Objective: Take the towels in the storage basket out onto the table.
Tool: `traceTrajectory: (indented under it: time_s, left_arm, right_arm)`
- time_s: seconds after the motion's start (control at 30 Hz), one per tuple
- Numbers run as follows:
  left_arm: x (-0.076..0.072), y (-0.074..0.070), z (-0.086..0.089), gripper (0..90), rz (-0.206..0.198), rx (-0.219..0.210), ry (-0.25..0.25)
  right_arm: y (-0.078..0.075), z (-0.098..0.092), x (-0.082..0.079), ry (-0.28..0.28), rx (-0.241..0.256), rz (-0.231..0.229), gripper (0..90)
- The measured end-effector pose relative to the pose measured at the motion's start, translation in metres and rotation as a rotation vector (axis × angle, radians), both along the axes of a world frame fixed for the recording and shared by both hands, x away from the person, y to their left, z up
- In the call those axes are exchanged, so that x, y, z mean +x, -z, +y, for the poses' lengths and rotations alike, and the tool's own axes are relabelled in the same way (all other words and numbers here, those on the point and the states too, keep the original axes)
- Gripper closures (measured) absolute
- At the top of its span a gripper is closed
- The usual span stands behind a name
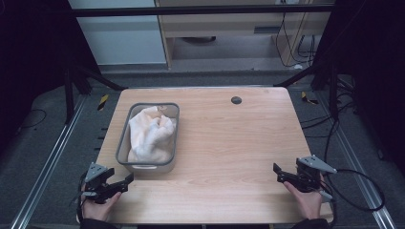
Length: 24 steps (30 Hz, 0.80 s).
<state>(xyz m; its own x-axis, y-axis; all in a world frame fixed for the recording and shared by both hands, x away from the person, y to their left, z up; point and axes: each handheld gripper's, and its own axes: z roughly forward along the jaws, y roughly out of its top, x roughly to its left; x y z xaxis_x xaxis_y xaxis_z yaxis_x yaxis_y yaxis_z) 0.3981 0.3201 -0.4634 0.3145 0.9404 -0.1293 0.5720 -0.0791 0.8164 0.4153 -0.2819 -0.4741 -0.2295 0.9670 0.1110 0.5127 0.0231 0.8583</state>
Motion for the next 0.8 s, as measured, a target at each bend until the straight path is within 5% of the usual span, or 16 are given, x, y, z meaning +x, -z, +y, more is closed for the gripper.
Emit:
traceTrajectory:
  time_s: [0.8]
  left_arm:
    - [-0.007, -0.027, -0.007, 16.0, -0.085, -0.043, 0.044]
  right_arm:
    - [0.004, 0.008, -0.009, -0.069, -0.045, 0.005, 11.1]
